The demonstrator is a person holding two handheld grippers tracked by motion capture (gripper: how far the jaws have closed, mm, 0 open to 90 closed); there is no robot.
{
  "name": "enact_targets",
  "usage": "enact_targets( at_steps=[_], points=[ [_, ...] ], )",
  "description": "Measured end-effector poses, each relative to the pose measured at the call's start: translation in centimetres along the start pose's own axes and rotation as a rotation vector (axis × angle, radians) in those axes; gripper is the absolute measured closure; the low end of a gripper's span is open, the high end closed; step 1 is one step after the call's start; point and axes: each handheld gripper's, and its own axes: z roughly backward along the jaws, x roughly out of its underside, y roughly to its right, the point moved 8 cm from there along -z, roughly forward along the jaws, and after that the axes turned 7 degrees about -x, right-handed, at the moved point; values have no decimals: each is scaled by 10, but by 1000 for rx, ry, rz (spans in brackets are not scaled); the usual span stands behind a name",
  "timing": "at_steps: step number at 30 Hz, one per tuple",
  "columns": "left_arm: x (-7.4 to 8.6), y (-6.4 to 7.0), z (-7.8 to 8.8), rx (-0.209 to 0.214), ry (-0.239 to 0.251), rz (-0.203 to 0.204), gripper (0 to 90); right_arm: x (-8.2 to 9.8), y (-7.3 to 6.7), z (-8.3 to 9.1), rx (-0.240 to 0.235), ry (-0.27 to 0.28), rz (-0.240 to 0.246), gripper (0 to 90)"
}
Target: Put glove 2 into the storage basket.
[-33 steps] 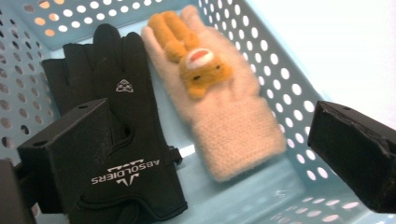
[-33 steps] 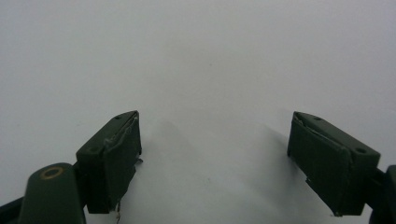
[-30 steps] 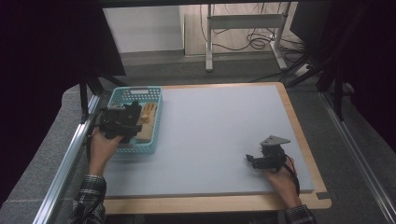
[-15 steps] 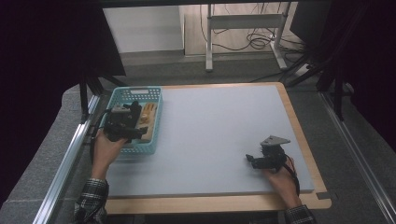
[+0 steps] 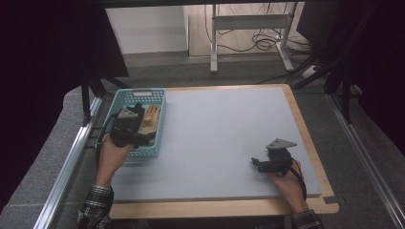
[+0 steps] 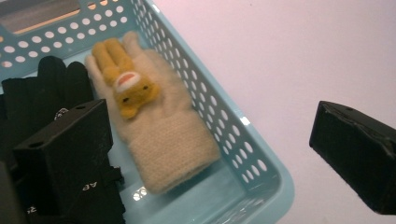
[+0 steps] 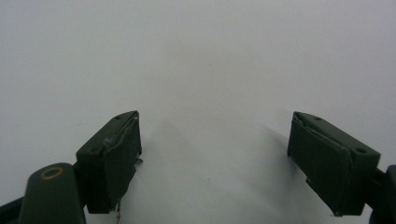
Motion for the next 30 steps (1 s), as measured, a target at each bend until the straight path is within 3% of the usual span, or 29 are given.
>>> enact_targets(
  at_steps=[30],
  points=[
    [1,33,0,65,43,-25,2,0,0,0,1,0,4,173]
  ],
)
